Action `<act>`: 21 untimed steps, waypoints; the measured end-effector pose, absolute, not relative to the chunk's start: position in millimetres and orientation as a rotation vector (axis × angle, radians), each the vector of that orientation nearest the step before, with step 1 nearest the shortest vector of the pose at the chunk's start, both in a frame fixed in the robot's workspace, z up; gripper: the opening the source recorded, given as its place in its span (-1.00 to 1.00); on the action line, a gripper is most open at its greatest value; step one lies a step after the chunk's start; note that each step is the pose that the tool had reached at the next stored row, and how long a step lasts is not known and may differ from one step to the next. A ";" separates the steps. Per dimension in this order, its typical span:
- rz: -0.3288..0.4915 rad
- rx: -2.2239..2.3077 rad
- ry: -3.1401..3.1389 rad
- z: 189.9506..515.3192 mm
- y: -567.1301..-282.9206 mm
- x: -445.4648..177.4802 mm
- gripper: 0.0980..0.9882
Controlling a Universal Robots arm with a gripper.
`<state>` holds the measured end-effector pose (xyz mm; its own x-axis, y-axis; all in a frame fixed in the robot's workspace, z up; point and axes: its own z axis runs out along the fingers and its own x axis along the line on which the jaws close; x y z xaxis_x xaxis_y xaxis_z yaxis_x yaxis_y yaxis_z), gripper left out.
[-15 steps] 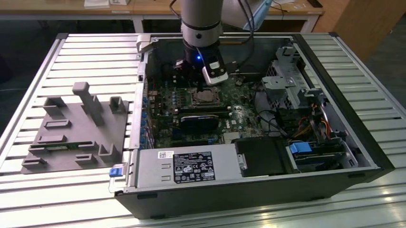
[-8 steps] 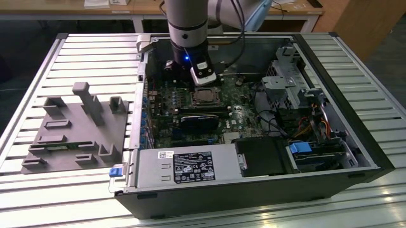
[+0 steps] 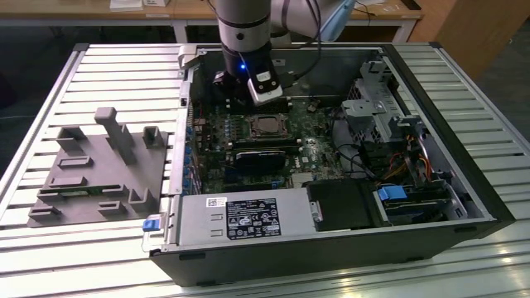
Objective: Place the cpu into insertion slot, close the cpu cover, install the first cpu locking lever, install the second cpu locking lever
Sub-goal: 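Install the first cpu locking lever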
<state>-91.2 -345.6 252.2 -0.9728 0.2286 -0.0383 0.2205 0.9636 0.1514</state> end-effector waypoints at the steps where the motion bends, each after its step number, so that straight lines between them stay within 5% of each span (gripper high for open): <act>1: 0.226 0.350 3.058 254.7 -345.6 -91.2 -0.99; 13: 0.235 0.348 3.049 259.7 -345.6 -108.2 -0.99; 21: 0.393 0.354 3.043 257.8 -345.6 -116.6 -0.99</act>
